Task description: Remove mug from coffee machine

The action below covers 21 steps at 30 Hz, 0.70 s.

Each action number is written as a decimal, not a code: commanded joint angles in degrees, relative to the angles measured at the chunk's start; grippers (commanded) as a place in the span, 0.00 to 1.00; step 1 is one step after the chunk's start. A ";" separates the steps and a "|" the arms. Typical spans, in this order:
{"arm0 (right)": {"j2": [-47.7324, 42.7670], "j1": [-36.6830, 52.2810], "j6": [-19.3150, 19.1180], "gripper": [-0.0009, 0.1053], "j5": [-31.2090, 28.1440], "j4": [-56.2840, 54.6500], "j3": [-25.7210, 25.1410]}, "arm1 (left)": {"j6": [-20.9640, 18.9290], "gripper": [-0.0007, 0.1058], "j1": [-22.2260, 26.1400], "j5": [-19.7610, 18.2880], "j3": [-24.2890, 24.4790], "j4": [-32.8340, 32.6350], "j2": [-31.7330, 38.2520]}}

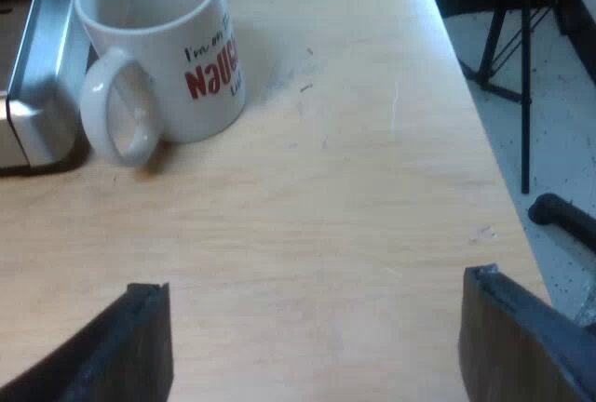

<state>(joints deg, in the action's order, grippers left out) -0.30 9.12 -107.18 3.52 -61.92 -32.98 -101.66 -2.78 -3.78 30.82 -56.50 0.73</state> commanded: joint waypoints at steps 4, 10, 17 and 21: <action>-2.73 -0.04 -0.58 0.63 0.39 0.46 1.68 | -0.02 0.75 -0.16 0.54 -2.77 1.17 2.18; -2.73 -0.04 -0.58 0.63 0.39 0.46 1.68 | 0.13 0.75 -0.16 -0.93 -4.50 4.22 2.18; -2.73 -0.04 -0.58 0.63 0.19 0.46 1.68 | 0.13 0.75 -0.16 -0.92 -4.50 4.22 2.18; -2.73 -0.04 -0.58 0.63 0.19 0.46 1.68 | 0.13 0.75 -0.16 -0.92 -4.50 4.22 2.18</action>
<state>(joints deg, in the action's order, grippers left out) -0.30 9.12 -107.18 3.52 -61.92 -31.01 -101.57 -2.78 -4.36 26.32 -53.45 0.73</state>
